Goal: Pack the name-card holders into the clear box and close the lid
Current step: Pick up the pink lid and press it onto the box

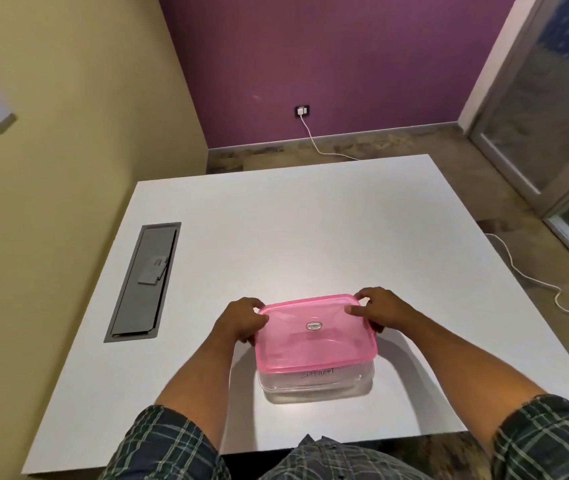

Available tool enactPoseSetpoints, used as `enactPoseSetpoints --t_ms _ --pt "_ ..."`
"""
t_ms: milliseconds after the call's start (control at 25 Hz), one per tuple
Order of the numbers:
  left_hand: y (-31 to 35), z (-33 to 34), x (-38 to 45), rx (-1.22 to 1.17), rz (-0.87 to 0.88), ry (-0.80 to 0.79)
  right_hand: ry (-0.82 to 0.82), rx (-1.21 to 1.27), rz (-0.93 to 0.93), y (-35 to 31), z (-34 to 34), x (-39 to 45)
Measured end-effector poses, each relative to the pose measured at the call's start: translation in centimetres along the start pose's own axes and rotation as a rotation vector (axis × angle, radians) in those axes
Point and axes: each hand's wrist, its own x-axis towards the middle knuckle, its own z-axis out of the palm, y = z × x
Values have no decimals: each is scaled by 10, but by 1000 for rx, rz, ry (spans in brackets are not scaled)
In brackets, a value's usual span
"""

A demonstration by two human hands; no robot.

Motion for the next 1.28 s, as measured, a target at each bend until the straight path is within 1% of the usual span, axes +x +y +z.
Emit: enactPoseSetpoints --t_ms 280,360,440,560,720,800,880,960,1080,1160,1280 --pt "-5 4 2 139 9 -38 -116 -125 31 6 3 -3" --pt "-4 4 0 128 6 -36 -128 -150 28 5 2 -2" --pt "-1 4 -2 120 8 1 -140 -189 22 3 0 0" --pt "3 6 3 65 -9 87 -110 -173 30 5 -1 2" --pt "-2 12 10 -109 -87 169 -70 -50 48 11 3 6" --pt "-1 14 10 -176 -148 190 -77 0 61 13 2 8" --pt "2 13 11 -240 -230 183 -146 39 102 16 -1 7" --pt "5 12 12 -268 -276 152 -285 22 170 19 -2 2" --pt "7 10 15 -282 -284 107 -498 -8 232 20 2 -8" --pt "6 10 18 -310 -295 80 -569 6 232 18 5 -10" --pt "5 11 23 -381 -329 67 -608 10 194 17 5 -11"
